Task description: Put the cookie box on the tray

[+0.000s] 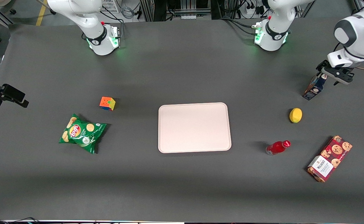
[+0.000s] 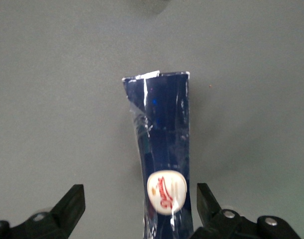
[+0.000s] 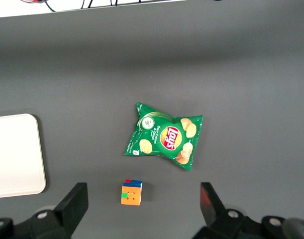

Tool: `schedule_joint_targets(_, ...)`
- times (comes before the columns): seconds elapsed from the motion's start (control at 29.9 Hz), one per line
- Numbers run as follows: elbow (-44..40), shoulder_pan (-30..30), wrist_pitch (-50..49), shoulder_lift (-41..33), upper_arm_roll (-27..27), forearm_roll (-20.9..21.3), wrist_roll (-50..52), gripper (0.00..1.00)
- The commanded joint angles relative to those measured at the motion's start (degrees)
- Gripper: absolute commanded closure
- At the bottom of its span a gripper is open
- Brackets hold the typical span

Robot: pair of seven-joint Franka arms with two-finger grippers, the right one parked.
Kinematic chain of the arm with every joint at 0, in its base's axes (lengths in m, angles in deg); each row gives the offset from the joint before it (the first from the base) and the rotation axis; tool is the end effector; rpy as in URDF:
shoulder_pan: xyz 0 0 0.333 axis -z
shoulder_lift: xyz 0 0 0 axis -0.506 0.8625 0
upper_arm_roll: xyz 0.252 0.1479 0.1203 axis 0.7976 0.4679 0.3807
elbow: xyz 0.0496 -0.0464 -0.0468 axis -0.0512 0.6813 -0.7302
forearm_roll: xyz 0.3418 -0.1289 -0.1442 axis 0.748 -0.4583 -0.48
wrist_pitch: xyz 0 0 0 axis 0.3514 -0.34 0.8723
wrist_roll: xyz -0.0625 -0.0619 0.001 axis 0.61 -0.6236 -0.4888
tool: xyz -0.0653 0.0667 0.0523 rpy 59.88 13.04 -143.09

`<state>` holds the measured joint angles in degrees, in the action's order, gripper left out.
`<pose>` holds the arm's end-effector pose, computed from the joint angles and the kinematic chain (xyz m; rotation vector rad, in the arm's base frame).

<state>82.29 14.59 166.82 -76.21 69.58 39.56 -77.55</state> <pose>0.3221 0.1969 0.2506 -2.9010 1.0400 0.0173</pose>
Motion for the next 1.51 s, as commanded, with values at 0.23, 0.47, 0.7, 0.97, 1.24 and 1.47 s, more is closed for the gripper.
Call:
schedule_joint_targets(0.23,2.08,-0.36,2.79,-0.20,-0.37,-1.20,4.47,1.00)
schedule_joint_targets(0.47,-0.12,0.87,-1.15,-3.36,-0.90,-1.29,10.80,1.00)
schedule_joint_targets(0.7,-14.16,8.60,-27.22,-9.95,-0.99,-4.71,19.50,1.00)
schedule_joint_targets(0.97,-41.04,14.84,-59.40,-9.52,-7.83,-7.88,35.30,1.00)
schedule_joint_targets(1.24,-62.60,15.29,-78.41,-2.67,-23.38,-14.20,63.51,1.00)
schedule_joint_targets(1.47,-64.28,15.46,-73.60,4.09,-34.90,-21.33,79.79,1.00)
